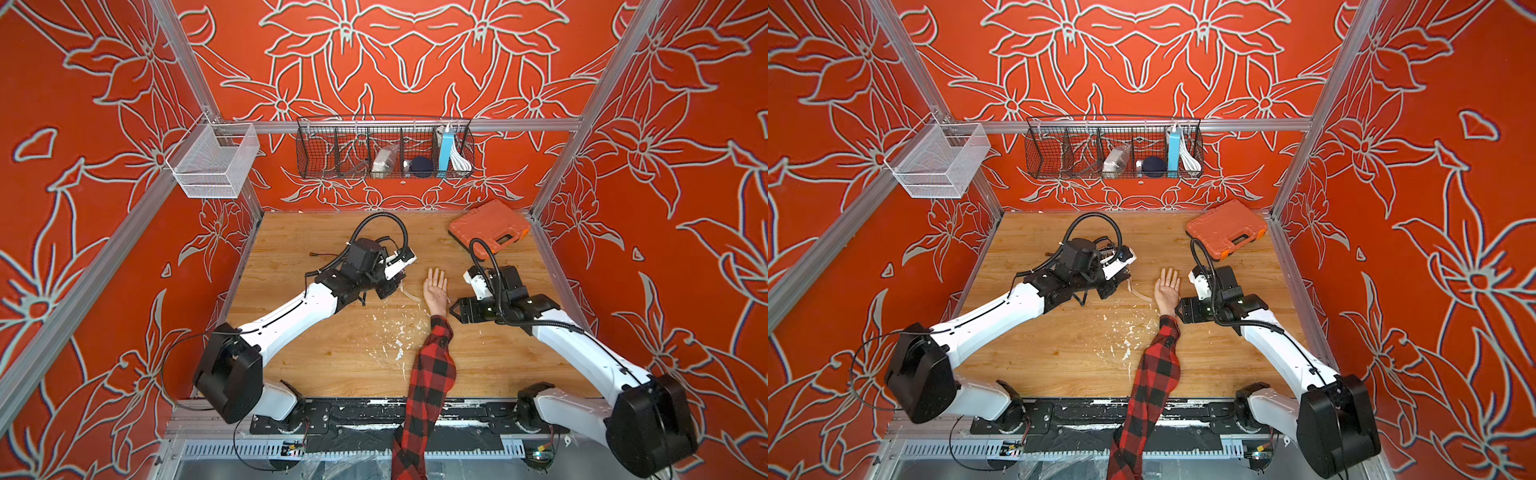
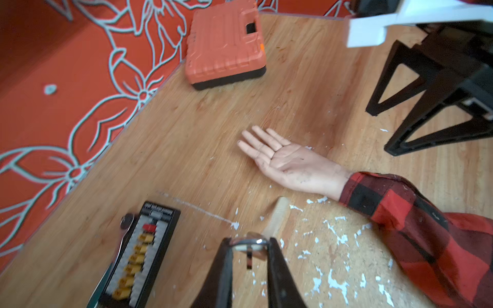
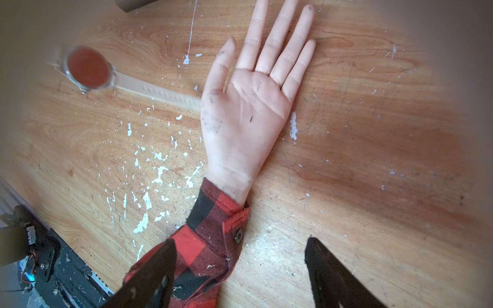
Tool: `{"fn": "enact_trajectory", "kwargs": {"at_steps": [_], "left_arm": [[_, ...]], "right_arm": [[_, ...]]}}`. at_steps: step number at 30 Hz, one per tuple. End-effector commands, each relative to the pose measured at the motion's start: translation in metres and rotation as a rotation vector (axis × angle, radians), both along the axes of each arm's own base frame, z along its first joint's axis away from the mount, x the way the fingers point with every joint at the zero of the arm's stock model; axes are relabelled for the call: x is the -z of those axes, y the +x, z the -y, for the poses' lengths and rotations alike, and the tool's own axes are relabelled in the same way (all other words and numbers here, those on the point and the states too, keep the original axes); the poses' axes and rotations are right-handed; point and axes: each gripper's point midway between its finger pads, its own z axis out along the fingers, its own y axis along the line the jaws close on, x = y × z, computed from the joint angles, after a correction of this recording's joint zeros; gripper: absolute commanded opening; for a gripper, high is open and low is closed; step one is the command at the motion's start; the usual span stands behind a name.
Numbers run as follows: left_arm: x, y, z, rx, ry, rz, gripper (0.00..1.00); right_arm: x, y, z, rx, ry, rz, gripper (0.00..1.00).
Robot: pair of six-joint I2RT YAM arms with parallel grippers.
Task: Take off the watch
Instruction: Take off the watch from the hand, then place the watch at the center of the board.
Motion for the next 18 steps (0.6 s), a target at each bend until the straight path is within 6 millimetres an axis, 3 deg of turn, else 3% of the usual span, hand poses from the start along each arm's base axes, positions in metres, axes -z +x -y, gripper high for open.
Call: {"fn": "enact_trajectory", "kwargs": {"at_steps": [1,11,15,18], "left_arm": [[-0.008,-0.01,-0.041,-0.214,0.034,-0.076,0.1],[0.006,-0.071,-0.13,-0.64,0.103,-0.304,0.09],[0.013,-0.087,-0.149,-0.73,0.165,-0.387,0.1],[0.021,-0.084,-0.151,-0.74,0.2,-0.425,0.1]], "right_arm": [[-0.008,0.005,-0.003,-0.02,-0.006,0.028,0.79],[-0.009,0.009,-0.007,-0.037,0.002,0.023,0.79],[-0.008,0.011,-0.009,-0.044,0.001,0.016,0.79],[-0.008,0.012,-0.01,-0.046,0.002,0.009,0.79]]}}
